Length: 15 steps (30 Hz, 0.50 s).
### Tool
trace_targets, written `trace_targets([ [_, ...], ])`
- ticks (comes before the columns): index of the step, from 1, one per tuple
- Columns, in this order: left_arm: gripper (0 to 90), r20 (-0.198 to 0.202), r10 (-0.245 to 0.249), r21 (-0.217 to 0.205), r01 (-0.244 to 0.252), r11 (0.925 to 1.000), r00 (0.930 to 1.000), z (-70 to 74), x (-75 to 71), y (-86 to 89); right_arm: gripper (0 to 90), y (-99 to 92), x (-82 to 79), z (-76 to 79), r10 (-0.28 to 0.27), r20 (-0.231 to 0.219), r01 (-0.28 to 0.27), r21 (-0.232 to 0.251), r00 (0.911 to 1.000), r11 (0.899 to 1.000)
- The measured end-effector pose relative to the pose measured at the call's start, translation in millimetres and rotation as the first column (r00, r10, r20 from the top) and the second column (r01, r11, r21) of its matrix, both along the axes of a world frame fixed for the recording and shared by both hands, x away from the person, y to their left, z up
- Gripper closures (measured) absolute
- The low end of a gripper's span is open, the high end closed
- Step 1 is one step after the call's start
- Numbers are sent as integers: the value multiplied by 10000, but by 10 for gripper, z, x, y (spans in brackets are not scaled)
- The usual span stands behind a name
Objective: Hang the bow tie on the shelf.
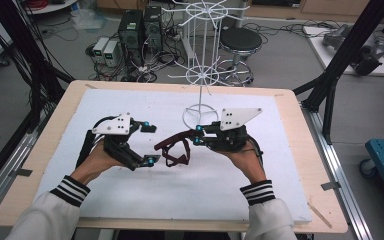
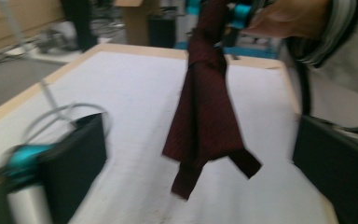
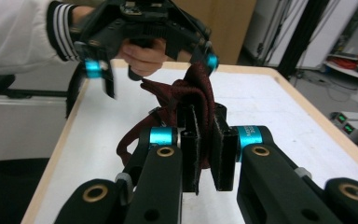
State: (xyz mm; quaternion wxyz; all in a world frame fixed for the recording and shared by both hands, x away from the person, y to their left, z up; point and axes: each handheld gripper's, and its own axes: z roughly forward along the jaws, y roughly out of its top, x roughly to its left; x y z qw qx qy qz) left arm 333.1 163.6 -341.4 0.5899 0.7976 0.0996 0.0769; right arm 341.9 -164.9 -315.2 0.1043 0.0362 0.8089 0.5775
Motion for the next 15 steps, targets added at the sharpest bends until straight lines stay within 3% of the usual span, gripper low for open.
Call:
trace_targets([
  [5, 17, 302, 470, -291, -461, 9985, 9984, 7, -17, 93, 847, -87, -12, 33, -472, 0, 472, 194, 9989, 9987],
  [7, 17, 193, 538, -381, -531, 9979, 9984, -17, -20, 138, 847, -124, -12, 46, -663, 57, 661, 295, 9978, 9974],
  [15, 17, 337, 1525, -528, -1506, 9872, 9877, -109, -90, 362, 847, -284, 17, 111, -1299, 269, 1279, 679, 9912, 9895],
])
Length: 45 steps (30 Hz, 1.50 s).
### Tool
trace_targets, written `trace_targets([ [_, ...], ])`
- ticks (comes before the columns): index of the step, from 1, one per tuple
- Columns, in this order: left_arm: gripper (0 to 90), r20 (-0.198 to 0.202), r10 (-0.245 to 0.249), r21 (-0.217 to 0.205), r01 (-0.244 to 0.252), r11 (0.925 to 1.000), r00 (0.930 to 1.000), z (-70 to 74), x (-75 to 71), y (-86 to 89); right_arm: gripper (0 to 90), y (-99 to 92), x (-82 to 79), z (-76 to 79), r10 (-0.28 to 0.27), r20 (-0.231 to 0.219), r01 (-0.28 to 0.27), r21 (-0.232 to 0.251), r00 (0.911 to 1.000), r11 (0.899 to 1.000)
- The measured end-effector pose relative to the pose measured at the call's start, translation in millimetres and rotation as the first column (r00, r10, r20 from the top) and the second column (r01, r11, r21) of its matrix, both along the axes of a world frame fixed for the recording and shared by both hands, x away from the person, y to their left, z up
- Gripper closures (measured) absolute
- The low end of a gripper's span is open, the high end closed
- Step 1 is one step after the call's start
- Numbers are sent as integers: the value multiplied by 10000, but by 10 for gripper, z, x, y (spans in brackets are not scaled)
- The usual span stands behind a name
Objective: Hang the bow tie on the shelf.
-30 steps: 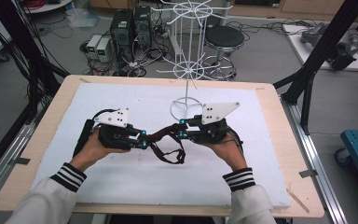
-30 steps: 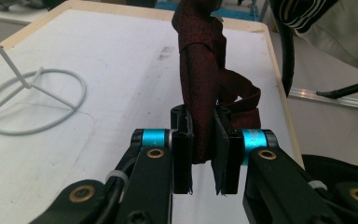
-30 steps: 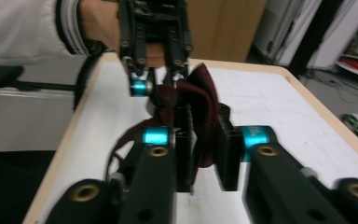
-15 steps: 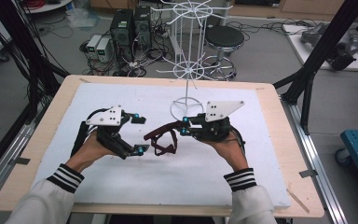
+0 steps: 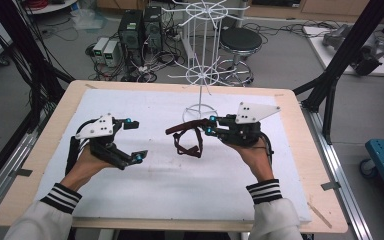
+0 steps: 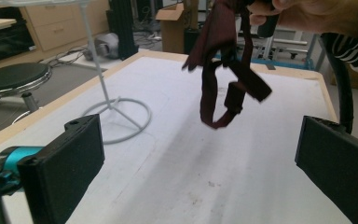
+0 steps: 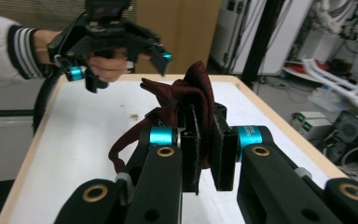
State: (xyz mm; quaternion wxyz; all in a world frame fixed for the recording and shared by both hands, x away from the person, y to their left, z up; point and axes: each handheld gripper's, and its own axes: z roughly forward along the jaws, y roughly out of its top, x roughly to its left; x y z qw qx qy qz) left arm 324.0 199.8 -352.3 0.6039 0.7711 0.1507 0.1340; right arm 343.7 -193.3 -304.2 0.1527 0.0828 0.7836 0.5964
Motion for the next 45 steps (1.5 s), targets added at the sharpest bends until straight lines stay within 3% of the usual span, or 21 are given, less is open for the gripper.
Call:
trace_targets([
  [10, 17, 304, 714, -337, -704, 9969, 9970, -82, -102, 277, 846, -146, 58, 145, -679, 153, 674, 269, 9976, 9974],
  [12, 17, 175, 749, -397, -742, 9965, 9970, -100, -109, 302, 846, -158, 74, 184, -787, 216, 779, 370, 9967, 9963],
  [17, 17, 348, 834, -501, -816, 9954, 9959, -127, -169, 348, 846, -203, 147, 232, -1060, 261, 1043, 588, 9940, 9928],
  [30, 17, 328, 1187, -779, -1159, 9902, 9924, -334, -283, 551, 845, -295, 373, 387, -1509, 194, 1503, 302, 9884, 9882],
  [34, 17, 413, 1257, -978, -1212, 9878, 9912, -401, -314, 573, 845, -301, 438, 397, -1579, 109, 1576, 219, 9874, 9873],
  [41, 17, 289, 1341, -729, -1317, 9886, 9905, -477, -338, 590, 845, -298, 544, 459, -1684, 211, 1689, -232, 9855, 9854],
  [45, 17, 240, 1385, -1005, -1354, 9857, 9901, -507, -350, 583, 845, -302, 589, 479, -1687, 220, 1694, -364, 9854, 9849],
])
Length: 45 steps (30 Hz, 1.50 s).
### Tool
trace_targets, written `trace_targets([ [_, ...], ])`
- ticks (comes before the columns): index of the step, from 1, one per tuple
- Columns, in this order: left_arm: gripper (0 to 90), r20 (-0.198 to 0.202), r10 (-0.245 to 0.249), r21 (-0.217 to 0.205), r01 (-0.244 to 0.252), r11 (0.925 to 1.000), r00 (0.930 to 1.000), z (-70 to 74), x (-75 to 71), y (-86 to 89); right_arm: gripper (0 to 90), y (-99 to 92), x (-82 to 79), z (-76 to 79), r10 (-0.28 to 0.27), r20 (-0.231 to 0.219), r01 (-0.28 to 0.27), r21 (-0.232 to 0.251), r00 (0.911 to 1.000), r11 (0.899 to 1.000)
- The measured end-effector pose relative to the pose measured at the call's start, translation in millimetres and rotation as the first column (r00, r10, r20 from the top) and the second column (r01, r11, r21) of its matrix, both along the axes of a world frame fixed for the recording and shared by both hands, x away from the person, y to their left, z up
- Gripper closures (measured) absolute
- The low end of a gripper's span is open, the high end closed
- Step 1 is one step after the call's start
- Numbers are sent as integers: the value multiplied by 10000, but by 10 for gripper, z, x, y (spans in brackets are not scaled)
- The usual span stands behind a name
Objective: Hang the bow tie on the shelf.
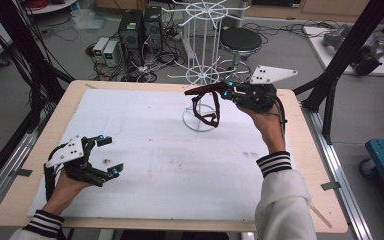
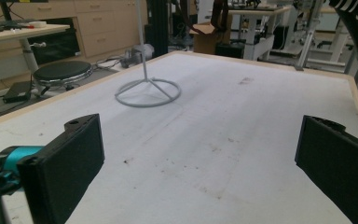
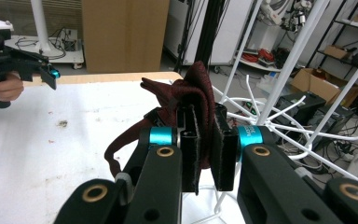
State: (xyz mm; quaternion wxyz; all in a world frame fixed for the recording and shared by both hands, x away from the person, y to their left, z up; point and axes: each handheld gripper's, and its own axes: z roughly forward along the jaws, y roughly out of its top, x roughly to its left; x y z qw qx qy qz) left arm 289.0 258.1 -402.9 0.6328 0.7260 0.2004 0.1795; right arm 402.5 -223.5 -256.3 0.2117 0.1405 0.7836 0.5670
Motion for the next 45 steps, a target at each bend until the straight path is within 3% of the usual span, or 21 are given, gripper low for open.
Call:
trace_targets([
  [7, 17, 235, 168, -73, -167, 9998, 9996, -81, -26, 8, 844, 9, 82, -17, -108, -178, 104, -220, 9998, 9997],
  [10, 17, 236, 231, 98, -233, 9997, 9995, -111, -29, 30, 844, 18, 130, -20, -102, -159, 96, -374, 9998, 9993],
  [17, 17, 465, 312, -208, -302, 9993, 9984, -172, -28, 64, 843, 22, 216, -28, -151, -254, 133, -670, 9996, 9977],
  [32, 17, 257, 765, -403, -754, 9963, 9967, -416, -53, 134, 832, 77, 298, -97, -195, -287, 168, -897, 9994, 9958],
  [40, 17, 290, 897, -461, -883, 9950, 9955, -458, -56, 152, 757, 95, 306, -101, -536, -80, 528, -754, 9985, 9958],
  [45, 17, 262, 922, -412, -911, 9950, 9954, -464, -57, 146, 644, 87, 289, -96, -798, 25, 798, -647, 9968, 9947],
])
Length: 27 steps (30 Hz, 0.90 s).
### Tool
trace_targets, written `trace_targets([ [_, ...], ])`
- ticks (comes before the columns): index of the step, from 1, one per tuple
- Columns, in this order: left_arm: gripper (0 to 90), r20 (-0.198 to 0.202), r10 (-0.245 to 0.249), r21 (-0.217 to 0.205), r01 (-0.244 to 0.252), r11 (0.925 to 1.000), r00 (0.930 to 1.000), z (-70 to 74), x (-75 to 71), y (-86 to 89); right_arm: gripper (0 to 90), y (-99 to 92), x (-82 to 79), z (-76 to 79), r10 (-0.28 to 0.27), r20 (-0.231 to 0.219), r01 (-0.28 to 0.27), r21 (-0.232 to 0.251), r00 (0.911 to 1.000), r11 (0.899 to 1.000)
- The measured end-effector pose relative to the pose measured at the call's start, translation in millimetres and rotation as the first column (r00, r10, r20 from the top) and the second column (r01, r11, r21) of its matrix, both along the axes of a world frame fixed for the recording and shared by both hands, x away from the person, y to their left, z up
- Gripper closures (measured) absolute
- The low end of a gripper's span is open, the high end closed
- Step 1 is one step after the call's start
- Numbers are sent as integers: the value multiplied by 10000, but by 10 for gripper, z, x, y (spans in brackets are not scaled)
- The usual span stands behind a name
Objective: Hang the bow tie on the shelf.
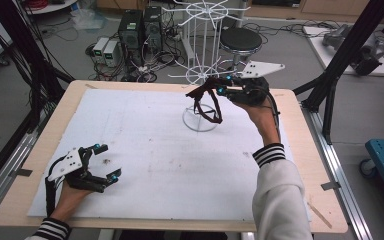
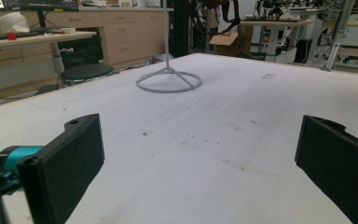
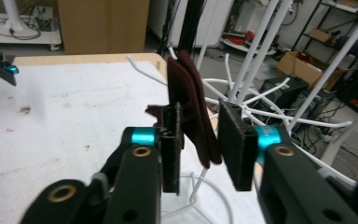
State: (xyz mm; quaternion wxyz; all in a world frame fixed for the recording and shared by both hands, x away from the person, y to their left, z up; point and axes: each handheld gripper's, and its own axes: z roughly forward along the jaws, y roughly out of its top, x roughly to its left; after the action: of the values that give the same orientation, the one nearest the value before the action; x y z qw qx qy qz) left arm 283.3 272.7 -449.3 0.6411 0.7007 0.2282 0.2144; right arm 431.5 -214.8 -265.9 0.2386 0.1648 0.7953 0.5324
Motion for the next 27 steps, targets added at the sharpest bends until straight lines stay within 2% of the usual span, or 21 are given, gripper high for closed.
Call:
trace_targets([
  [3, 17, -16, 92, -79, -92, 9999, 10000, -3, 3, 2, 446, -5, -27, 13, -538, 172, 534, 224, 9984, 9983],
  [5, 17, 51, 113, -19, -113, 9999, 9999, -5, -6, -3, 252, -7, -52, 23, -974, 300, 965, 301, 9948, 9949],
  [7, 17, 270, 222, -58, -221, 9997, 9994, -10, -30, 0, 105, -16, -63, 28, -1135, 205, 1123, 524, 9933, 9923],
  [9, 17, 450, 346, -301, -332, 9990, 9984, -20, -50, 20, 101, -38, -89, 43, -1216, -23, 1213, 938, 9926, 9882],
  [11, 17, 448, 429, -488, -407, 9980, 9981, -26, -57, 30, 10, -36, -138, 70, -1385, 13, 1375, 1107, 9904, 9843],
  [13, 17, 505, 512, -486, -488, 9976, 9974, -28, -60, 33, 8, -41, -201, 98, -1276, 15, 1263, 1299, 9918, 9835],
  [16, 17, 543, 559, -500, -532, 9973, 9970, -30, -67, 35, 8, -83, -338, 98, -1115, 81, 1077, 1980, 9937, 9743],
  [20, 17, 515, 632, -615, -600, 9963, 9967, -33, -67, 42, 8, -179, -517, 23, -1258, 155, 1194, 2188, 9919, 9684],
  [24, 17, 603, 659, -586, -624, 9963, 9960, -34, -75, 41, 8, -312, -775, -158, -1579, 326, 1455, 2415, 9869, 9594],
  [27, 17, 628, 738, -678, -695, 9953, 9953, -37, -78, 47, 8, -416, -1019, -388, -1938, 639, 1725, 2485, 9790, 9532],
])
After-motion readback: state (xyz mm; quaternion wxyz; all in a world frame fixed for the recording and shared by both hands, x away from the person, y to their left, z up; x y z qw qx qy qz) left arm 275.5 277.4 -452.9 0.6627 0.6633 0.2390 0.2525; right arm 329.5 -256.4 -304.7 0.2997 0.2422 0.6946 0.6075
